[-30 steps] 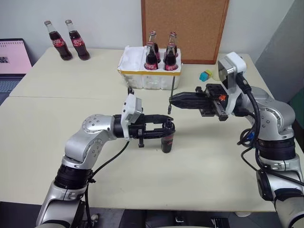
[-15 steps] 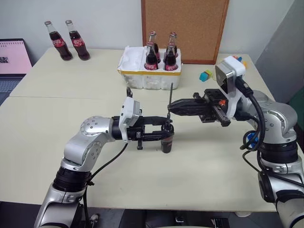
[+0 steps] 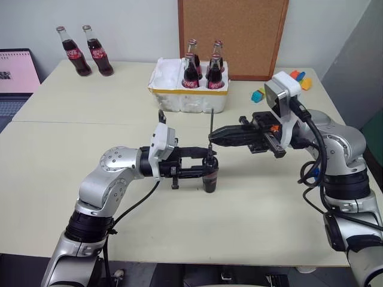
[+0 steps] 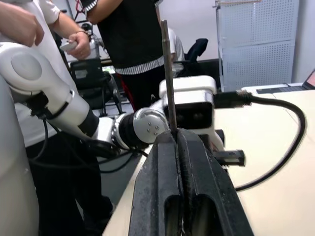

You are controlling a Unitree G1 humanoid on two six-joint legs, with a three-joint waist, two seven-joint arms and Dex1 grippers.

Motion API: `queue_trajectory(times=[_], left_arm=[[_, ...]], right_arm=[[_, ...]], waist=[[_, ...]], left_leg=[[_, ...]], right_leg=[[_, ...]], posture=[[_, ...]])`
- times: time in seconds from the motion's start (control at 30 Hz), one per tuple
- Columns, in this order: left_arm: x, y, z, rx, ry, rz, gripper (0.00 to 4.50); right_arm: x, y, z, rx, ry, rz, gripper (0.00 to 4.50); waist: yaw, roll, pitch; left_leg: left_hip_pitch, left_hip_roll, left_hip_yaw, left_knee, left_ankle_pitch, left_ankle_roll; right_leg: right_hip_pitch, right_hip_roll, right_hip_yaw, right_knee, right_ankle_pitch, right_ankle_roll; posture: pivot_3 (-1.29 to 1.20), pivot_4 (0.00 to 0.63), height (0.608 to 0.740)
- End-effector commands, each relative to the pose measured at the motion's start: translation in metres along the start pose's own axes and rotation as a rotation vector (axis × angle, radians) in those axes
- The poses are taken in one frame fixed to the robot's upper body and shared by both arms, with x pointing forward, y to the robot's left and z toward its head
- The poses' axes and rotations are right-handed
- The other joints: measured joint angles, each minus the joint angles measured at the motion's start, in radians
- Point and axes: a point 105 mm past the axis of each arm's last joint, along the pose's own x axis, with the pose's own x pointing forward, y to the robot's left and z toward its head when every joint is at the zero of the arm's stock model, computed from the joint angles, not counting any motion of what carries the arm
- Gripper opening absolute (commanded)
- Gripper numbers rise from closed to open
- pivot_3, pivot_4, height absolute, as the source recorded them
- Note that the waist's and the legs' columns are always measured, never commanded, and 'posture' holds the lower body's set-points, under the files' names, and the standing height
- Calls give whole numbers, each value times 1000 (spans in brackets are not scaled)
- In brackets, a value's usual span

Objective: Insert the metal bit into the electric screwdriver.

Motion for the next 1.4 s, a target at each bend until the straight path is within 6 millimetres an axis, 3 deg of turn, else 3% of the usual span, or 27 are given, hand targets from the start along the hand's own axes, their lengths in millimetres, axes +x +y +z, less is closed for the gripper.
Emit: queue_trajectory(times=[0.03,0.6,1.0,1.4], left_arm=[[1,-5,-1,-4,16,-27,1531],[4,-5,4,-3,20,-33,1531],[4,-4,4,-3,23,-33,1530],[3,-5,3,-3,27,-38,1530]], right_arm=[[0,2,7,-55,7,26,0],[9,5,12,-87,-2,47,0],[5,3,1,-75,36,40,0],[-1,3,13,-71,-12,31,0]], waist=[[-1,0,0],[-1,0,0],[0,0,0],[0,0,0]], left_leg=[[0,0,0,0,0,0],[0,0,0,0,0,0],[0,0,0,0,0,0],[0,0,0,0,0,0]], right_leg=[[0,0,0,0,0,0],[0,0,0,0,0,0],[0,0,0,0,0,-1],[0,0,0,0,0,-1]], posture=[[0,150,740],[0,150,740],[0,150,740],[0,150,740]])
